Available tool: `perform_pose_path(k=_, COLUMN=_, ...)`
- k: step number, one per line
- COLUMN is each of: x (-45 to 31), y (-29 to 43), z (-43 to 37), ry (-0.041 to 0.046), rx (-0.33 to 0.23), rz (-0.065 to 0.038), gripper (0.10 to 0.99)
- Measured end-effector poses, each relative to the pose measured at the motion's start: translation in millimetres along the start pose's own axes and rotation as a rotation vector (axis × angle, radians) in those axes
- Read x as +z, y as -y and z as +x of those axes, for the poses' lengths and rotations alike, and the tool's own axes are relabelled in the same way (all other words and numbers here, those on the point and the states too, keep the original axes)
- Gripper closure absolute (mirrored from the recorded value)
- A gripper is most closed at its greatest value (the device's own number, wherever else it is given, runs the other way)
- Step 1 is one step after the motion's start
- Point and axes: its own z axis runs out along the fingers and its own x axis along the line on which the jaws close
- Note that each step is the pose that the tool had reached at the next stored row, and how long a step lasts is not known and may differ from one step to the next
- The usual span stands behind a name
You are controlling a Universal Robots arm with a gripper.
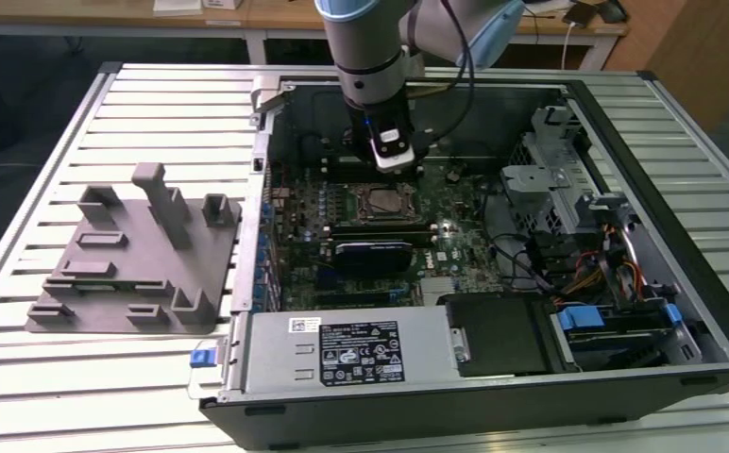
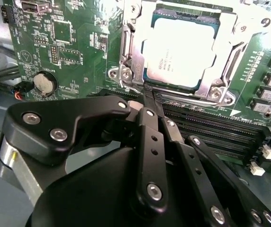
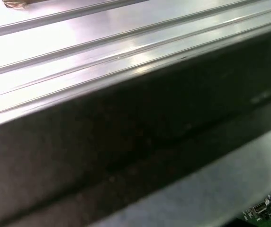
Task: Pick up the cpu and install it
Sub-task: 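Install the first cpu locking lever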
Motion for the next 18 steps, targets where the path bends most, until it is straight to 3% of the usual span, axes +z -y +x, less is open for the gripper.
perform_pose_path(k=10, x=-1.3, y=-0.1, z=-0.3, ry=-0.0026, rx=0.002, rz=-0.007, gripper=0.980)
perform_pose_path(k=18, x=-20.0, y=-3.2, z=-3.9, ry=-0.0027, rx=0.002, rz=-0.006, gripper=0.980)
